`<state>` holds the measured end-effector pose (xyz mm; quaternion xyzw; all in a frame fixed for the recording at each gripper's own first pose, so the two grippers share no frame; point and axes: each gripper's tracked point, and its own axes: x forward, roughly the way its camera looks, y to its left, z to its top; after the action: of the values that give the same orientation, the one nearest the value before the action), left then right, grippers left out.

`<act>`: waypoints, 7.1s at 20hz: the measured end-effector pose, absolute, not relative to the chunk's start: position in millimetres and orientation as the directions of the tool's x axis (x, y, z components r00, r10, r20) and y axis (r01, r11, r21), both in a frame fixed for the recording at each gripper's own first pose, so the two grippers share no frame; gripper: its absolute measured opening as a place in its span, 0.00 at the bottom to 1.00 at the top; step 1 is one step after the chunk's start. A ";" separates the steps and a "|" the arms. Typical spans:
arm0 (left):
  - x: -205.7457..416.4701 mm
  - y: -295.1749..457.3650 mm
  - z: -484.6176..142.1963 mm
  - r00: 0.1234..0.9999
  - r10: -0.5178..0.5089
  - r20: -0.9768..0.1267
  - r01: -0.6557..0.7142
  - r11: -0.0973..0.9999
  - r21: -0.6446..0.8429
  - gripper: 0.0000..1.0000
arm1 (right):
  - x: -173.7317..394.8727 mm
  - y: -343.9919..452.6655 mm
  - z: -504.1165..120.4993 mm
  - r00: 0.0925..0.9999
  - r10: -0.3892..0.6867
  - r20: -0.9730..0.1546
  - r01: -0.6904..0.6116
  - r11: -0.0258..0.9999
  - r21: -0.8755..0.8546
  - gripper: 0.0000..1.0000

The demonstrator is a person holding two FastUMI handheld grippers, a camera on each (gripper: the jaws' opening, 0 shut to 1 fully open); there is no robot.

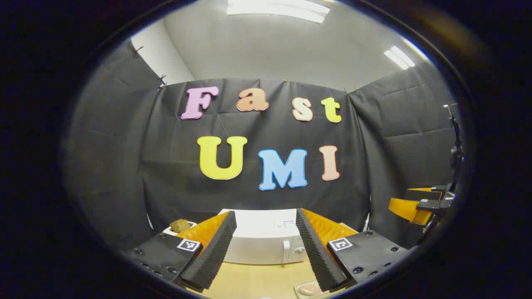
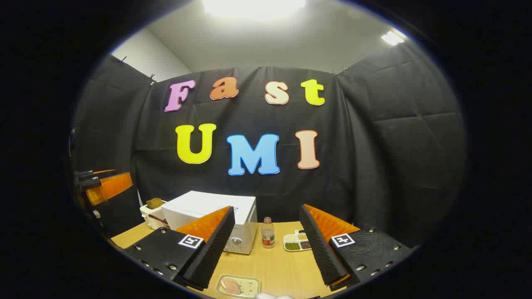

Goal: Open the microwave oven with the left hand, put the food in, and close the microwave oven.

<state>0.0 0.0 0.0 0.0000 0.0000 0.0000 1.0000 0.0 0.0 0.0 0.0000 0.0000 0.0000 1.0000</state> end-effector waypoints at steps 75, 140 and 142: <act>197.5 -64.8 -362.2 0.930 -0.069 -0.361 0.078 0.997 0.012 0.16 | -25.6 -70.5 -44.3 0.953 -0.111 -0.281 0.129 0.991 0.047 0.96; -126.3 288.1 -304.2 0.826 0.461 -0.325 -0.417 0.887 0.198 0.99 | -32.6 150.0 -164.9 0.822 0.338 -0.459 -0.369 0.929 0.023 0.97; -132.6 270.9 -280.9 0.841 0.449 -0.301 -0.414 0.893 0.176 0.94 | -36.4 137.7 -204.1 0.795 0.314 -0.519 -0.367 0.930 0.002 0.97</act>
<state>-132.6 270.9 -280.9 0.0521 0.1695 0.2251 0.9581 -36.4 137.7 -204.1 -0.0495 0.2646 0.1800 0.9461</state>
